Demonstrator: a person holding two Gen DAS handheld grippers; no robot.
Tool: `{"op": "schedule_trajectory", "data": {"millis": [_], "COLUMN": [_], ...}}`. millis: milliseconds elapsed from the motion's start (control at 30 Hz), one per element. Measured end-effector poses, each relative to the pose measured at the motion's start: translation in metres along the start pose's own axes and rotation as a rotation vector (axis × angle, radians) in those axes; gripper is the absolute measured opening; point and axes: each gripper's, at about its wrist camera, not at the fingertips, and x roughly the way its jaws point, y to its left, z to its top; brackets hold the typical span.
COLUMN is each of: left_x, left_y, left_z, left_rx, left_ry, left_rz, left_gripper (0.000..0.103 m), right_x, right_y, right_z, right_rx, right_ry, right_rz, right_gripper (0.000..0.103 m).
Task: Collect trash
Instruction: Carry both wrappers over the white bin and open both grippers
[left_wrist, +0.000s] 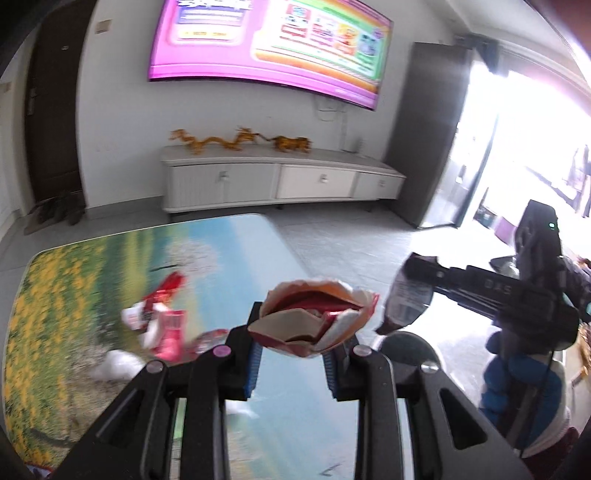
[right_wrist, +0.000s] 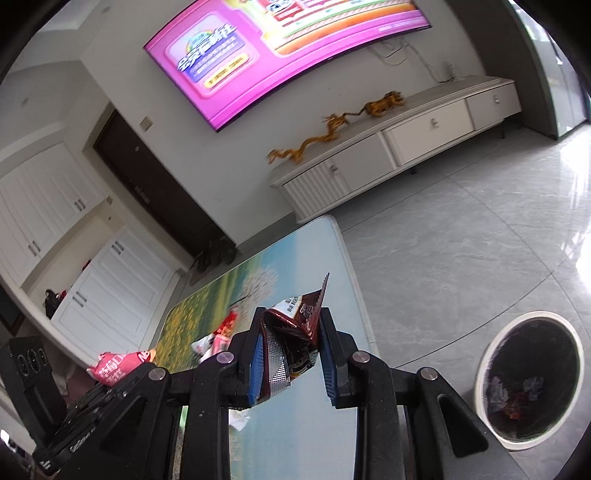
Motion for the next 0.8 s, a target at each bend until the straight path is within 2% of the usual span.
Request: {"op": "schedule_trajectory", "data": {"millis": [233, 433, 600, 800], "left_x": [0.036, 0.09, 0.14, 0.193], "left_y": [-0.079, -0.154, -0.2, -0.247], "left_z": [0.018, 0.023, 0.015, 0.001], "left_rx": [0.116, 0.214, 0.239, 0.232], "left_ry": [0.059, 0.153, 0.25, 0.362], "left_rz": [-0.16, -0.264, -0.343, -0.432], "left_gripper": [0.027, 0.027, 0.027, 0.032], "right_x": [-0.048, -0.081, -0.082, -0.073], "right_y": [-0.057, -0.119, -0.169, -0.227], "right_z": [0.011, 0.009, -0.003, -0.02], "right_rx": [0.077, 0.166, 0.236, 0.335], "right_ry": [-0.1, -0.159, -0.143, -0.098], "right_rz": [-0.137, -0.298, -0.4, -0.475], "right_gripper": [0.025, 0.025, 0.025, 0.028]}}
